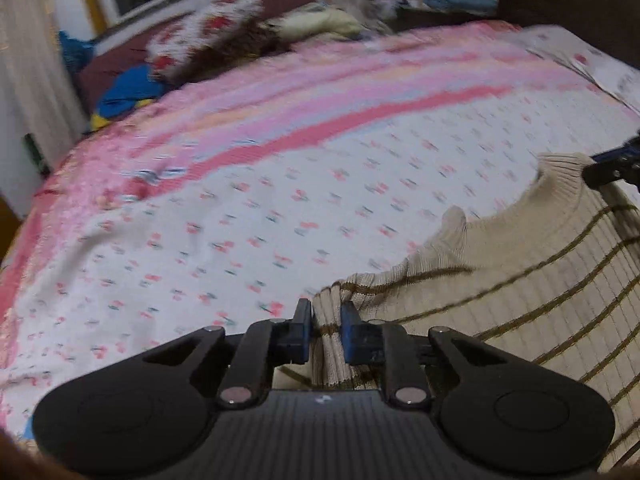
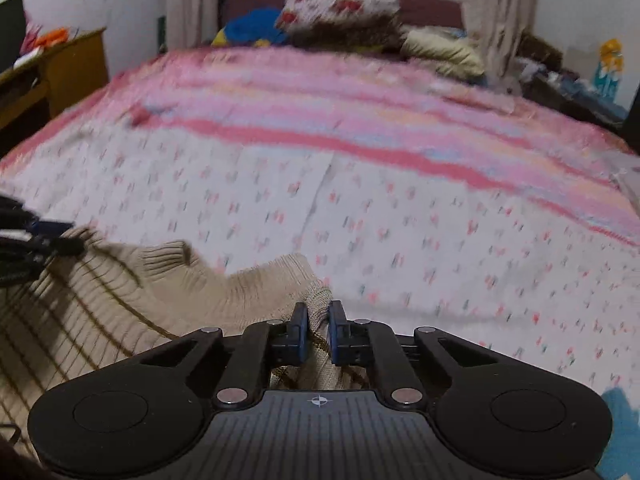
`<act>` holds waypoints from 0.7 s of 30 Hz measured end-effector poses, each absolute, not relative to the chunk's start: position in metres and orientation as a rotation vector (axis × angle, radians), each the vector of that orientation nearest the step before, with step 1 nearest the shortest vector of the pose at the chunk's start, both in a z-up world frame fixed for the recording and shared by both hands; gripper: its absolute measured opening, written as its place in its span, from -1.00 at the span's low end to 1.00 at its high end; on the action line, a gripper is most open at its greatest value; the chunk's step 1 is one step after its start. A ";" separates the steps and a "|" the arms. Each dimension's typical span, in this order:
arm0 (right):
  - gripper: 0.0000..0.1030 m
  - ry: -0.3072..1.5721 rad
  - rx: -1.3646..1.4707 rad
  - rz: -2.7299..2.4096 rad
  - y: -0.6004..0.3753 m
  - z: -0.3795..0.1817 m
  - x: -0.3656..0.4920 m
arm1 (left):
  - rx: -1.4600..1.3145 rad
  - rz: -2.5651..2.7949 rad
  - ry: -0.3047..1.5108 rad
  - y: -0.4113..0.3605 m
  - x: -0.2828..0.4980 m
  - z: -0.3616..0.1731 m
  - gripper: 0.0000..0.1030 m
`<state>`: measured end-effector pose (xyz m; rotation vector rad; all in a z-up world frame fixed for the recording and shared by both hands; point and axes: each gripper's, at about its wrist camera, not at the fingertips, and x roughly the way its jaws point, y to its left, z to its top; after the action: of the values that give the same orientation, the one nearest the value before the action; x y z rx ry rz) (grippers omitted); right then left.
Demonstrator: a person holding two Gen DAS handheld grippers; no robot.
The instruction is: Fold small clothes
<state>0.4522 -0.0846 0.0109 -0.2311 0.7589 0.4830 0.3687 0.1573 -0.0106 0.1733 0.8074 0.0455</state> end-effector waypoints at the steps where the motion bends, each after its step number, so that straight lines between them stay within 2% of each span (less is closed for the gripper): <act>1: -0.82 0.745 -0.218 0.465 -0.082 0.012 0.456 | 0.156 0.070 0.803 0.162 0.371 -0.010 -0.52; 5: -0.81 0.792 -0.223 0.414 -0.064 -0.009 0.470 | 0.150 0.113 0.829 0.164 0.378 -0.021 -0.51; 8: -0.68 0.821 -0.293 0.398 -0.052 -0.025 0.463 | 0.189 0.120 0.837 0.153 0.375 -0.027 -0.45; 16: -0.65 0.691 -0.180 0.403 -0.092 0.024 0.416 | 0.104 0.119 0.762 0.153 0.350 0.002 -0.43; 21: -0.61 0.751 -0.136 0.465 -0.110 0.011 0.370 | 0.036 0.118 0.743 0.147 0.316 0.009 -0.42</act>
<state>0.3704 -0.1098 0.0112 -0.1365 0.7514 0.4654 0.3157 0.1469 0.0091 0.0364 0.7430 0.1183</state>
